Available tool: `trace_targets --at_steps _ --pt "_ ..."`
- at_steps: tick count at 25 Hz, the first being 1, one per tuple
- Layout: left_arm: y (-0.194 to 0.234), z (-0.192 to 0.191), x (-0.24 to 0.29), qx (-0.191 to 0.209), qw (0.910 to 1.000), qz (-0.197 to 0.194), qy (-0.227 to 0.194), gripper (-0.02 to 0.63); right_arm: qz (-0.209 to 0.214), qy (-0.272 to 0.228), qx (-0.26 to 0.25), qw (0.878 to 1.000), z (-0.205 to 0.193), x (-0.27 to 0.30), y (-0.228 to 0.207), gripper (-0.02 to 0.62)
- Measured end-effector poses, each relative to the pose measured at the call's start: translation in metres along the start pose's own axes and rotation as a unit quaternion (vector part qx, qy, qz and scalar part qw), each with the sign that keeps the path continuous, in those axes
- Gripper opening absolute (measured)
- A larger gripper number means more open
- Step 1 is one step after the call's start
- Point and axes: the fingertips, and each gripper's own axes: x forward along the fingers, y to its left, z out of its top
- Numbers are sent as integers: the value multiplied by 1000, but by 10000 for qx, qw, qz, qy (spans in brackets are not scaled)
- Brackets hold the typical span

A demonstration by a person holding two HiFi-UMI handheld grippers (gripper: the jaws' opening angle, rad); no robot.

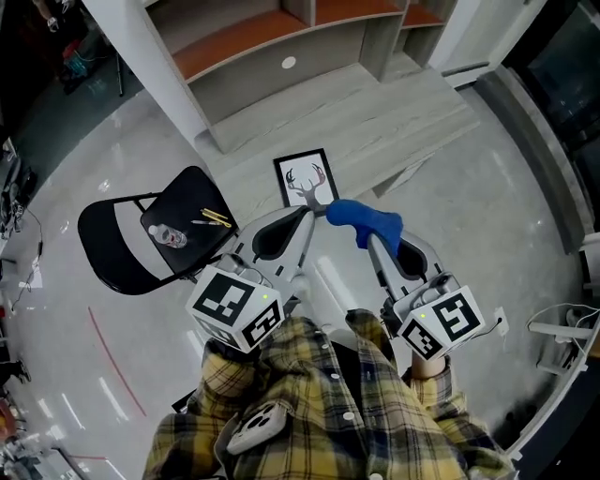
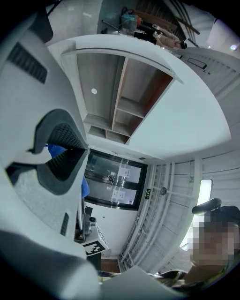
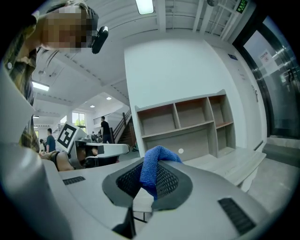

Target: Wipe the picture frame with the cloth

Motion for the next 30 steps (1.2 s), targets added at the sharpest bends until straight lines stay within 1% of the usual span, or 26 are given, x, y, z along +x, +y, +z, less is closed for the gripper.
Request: trace_targets --at_steps 5,9,13,16,19,24,27,30 --pt "47 3 20 -143 9998 -44 143 5 -198 94 80 9997 7 44 -21 41" --pt "69 -2 29 -270 9992 1 290 5 -298 229 175 9991 3 61 -32 41" --pt "90 -8 42 -439 9981 104 427 5 -256 421 267 9984 -2 83 -46 41" --pt "106 -10 56 -520 9972 243 478 5 -136 509 296 9982 -2 102 -61 41" --pt "121 -5 72 -565 9964 476 424 5 103 587 269 9979 1 122 -76 41" --pt "148 14 102 -592 9928 1009 240 5 707 653 149 9952 17 161 -105 41" --pt "160 26 117 -588 9891 1347 85 5 1180 687 64 9906 27 183 -116 41" --pt "169 33 127 -606 9842 1666 -16 5 1671 743 -65 9831 33 202 -123 41"
